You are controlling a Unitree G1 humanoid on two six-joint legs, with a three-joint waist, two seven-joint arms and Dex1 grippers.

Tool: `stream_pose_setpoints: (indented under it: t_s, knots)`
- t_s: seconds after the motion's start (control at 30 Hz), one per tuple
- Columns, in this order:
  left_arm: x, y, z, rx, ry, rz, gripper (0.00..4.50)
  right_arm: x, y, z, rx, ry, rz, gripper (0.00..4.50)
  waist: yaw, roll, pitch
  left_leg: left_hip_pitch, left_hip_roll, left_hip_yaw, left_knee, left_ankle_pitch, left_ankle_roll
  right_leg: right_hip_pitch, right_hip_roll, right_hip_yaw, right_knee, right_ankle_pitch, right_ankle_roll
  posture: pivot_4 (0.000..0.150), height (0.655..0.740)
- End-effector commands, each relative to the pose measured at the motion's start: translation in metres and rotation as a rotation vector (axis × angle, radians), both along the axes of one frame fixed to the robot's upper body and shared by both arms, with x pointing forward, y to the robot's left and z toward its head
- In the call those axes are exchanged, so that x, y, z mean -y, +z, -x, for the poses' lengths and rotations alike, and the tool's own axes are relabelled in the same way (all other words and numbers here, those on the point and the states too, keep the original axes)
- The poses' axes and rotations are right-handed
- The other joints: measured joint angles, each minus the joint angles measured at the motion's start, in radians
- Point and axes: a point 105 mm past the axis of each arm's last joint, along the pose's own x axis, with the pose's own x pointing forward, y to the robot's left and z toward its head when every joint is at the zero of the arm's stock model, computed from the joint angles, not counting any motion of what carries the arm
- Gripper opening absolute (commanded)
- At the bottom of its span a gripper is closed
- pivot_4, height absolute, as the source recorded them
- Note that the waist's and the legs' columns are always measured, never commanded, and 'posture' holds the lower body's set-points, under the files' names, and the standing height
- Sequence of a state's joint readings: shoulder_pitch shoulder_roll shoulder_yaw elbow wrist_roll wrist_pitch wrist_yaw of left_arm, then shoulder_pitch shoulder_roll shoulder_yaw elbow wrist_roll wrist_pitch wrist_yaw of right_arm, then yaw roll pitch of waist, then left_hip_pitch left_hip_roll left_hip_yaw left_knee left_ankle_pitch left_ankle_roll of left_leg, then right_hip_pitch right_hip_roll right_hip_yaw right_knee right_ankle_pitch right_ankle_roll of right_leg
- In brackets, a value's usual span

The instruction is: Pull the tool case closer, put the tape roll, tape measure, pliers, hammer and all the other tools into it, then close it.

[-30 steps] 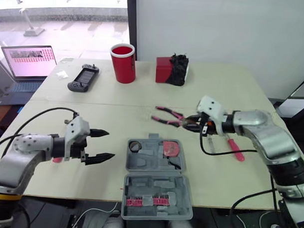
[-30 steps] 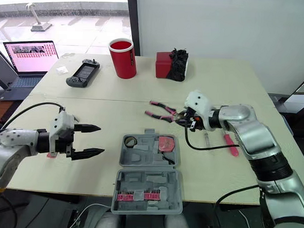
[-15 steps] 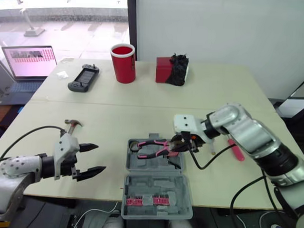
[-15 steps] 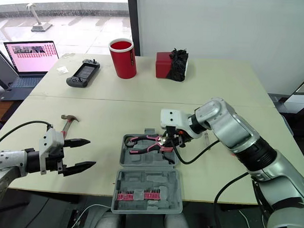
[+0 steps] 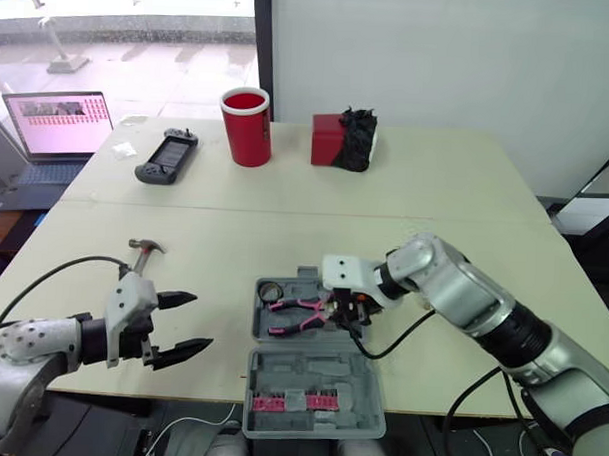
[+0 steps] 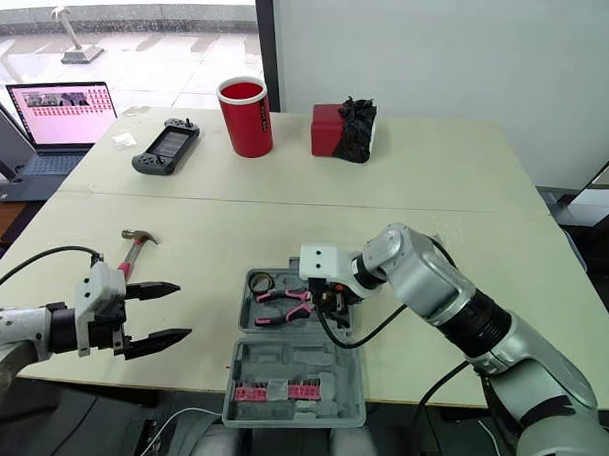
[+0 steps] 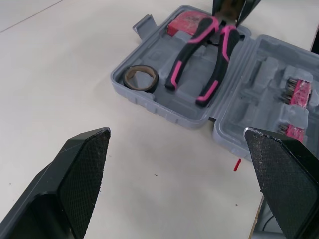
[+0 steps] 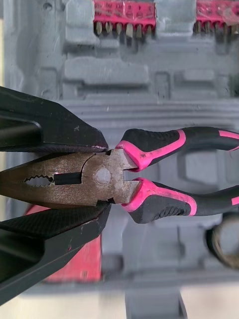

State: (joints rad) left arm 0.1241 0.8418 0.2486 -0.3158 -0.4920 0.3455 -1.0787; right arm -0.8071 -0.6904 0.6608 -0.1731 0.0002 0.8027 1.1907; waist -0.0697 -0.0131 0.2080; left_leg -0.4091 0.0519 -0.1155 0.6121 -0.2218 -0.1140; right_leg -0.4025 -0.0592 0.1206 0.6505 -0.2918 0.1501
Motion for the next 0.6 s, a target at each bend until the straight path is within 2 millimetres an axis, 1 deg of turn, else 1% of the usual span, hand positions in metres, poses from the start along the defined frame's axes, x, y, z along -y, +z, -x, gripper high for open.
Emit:
stream_pose_setpoints:
  t_s: [0.03,0.17,0.23,0.37,0.6]
  knots:
    - [-0.001,0.009,-0.002,0.024,-0.009,-0.006,4.50,-0.009,0.005,-0.001,0.042,0.014,-0.014,0.96,0.000,0.000,0.000,0.000,0.000,0.000,0.000,0.000,0.000,0.000,0.000,0.000,0.000,0.000,0.000,0.150,0.7400]
    - [-0.001,0.008,-0.004,0.020,-0.019,-0.018,4.50,-0.019,0.002,-0.002,0.031,0.006,-0.026,0.96,0.000,0.000,0.000,0.000,0.000,0.000,0.000,0.000,0.000,0.000,0.000,0.000,0.000,0.000,0.000,0.150,0.7400]
    - [-0.001,0.007,-0.005,0.017,-0.023,-0.022,4.50,-0.021,-0.001,-0.001,0.024,0.009,-0.020,0.96,0.000,0.000,0.000,0.000,0.000,0.000,0.000,0.000,0.000,0.000,0.000,0.000,0.000,0.000,0.000,0.150,0.7400]
    - [0.000,0.006,-0.003,0.002,-0.034,-0.018,4.50,-0.023,-0.006,0.004,-0.001,0.020,-0.020,0.96,-0.002,0.000,0.000,0.000,0.000,0.000,0.000,0.000,0.000,0.000,0.000,0.000,0.000,0.000,0.000,0.150,0.7400]
    - [-0.001,0.002,-0.004,-0.007,-0.038,-0.022,4.50,-0.020,-0.012,-0.001,-0.007,-0.026,-0.023,0.96,-0.002,0.000,0.000,0.000,0.000,0.000,0.000,0.000,0.000,0.000,0.000,0.000,0.001,0.000,0.000,0.150,0.7400]
